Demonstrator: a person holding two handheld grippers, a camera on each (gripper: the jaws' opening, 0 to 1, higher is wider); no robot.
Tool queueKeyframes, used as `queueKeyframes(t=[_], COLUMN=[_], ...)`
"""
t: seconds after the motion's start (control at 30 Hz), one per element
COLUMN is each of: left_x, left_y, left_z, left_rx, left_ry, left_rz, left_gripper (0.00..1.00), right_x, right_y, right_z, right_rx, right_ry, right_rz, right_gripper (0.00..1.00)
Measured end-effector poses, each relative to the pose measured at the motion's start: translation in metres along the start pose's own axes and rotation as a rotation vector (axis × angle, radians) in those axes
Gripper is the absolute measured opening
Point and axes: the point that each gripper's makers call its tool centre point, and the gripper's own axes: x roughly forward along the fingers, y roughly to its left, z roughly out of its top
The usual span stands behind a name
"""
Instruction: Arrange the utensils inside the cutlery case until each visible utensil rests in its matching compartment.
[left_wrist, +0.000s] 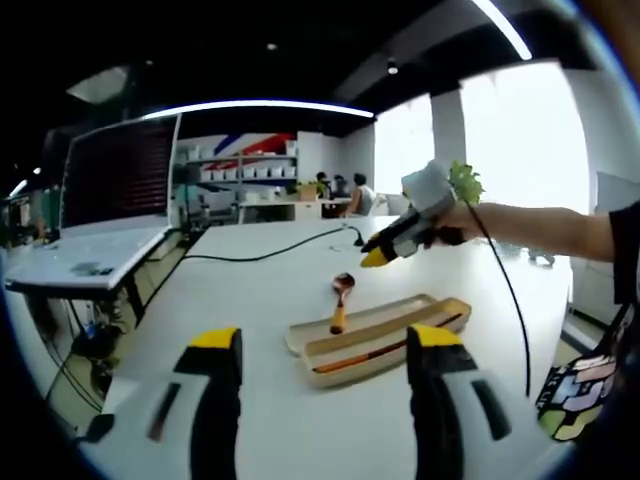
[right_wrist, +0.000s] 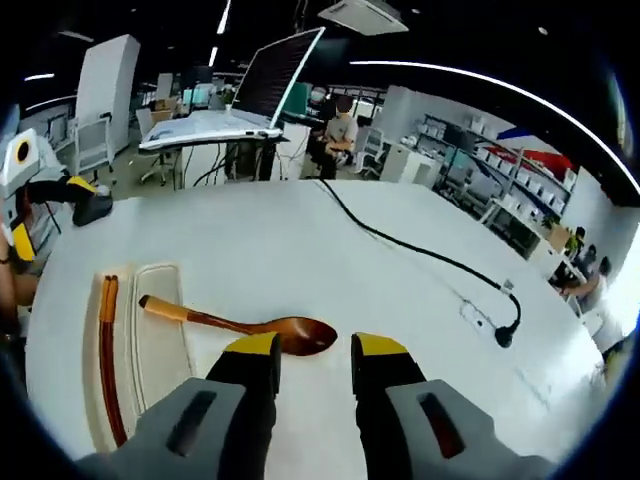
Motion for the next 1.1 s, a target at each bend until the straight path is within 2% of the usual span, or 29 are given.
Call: queueKeyframes(t=[0.03,0.17,0.2,0.27,0.43,0.53,0.57,0.7,0.8,0.83,0.87,1.0,1.1], left_x=[0.0,0.0,0.0,0.0,0.0,0.001,0.001,0.0,-0.001,-0.001,0.0,0.001,0.002], left_y=[0.0,0.001,0.0,0.0,-0.001,-0.002,-0.002,-0.002,-0.001,-0.001,-0.001,-0.002,-0.004], left_z=[0.0,-0.001,0.0,0.0,0.001,0.0,0.0,0.001,0.002,0.002,0.002,0.001,0.0], left_rx=[0.0,-0.002,-0.003,-0.002,0.002,0.003,0.004,0.005,0.006,0.007,0.006,0.008,0.008], left_ry=[0.002,0.003,0.001,0.001,0.001,0.005,0.006,0.002,0.001,0.002,0.001,0.007,0.008], left_rz=[0.0,0.001,0.0,0.0,-0.004,-0.006,-0.007,-0.004,0.0,0.001,0.003,-0.002,-0.009], left_gripper=[0.7,0.7,0.7,0.7,0.7,0.7,0.7,0.7,0.7,0.7,0.7,0.7,0.7], right_x=[0.002,0.01,0.012,0.017,0.027,0.036,0.038,0.045,0.05,0.051,0.052,0.052,0.05], right_y=[-0.002,-0.006,-0.004,0.0,0.0,0.001,0.002,0.008,0.013,0.013,0.012,0.012,0.016], right_z=[-0.004,-0.013,-0.013,-0.01,-0.011,-0.021,-0.021,-0.02,-0.024,-0.026,-0.023,-0.022,-0.022], right_rx=[0.064,0.22,0.276,0.324,0.347,0.243,0.224,0.281,0.273,0.28,0.278,0.295,0.374], right_ry=[-0.019,-0.067,-0.085,-0.115,-0.116,-0.038,-0.034,-0.041,-0.009,0.002,-0.014,0.018,0.029], right_rz=[0.007,0.04,0.06,0.111,0.123,0.123,0.127,0.167,0.184,0.183,0.181,0.172,0.173], right_gripper=[0.28,0.28,0.28,0.28,0.26,0.24,0.23,0.19,0.12,0.12,0.11,0.09,0.07])
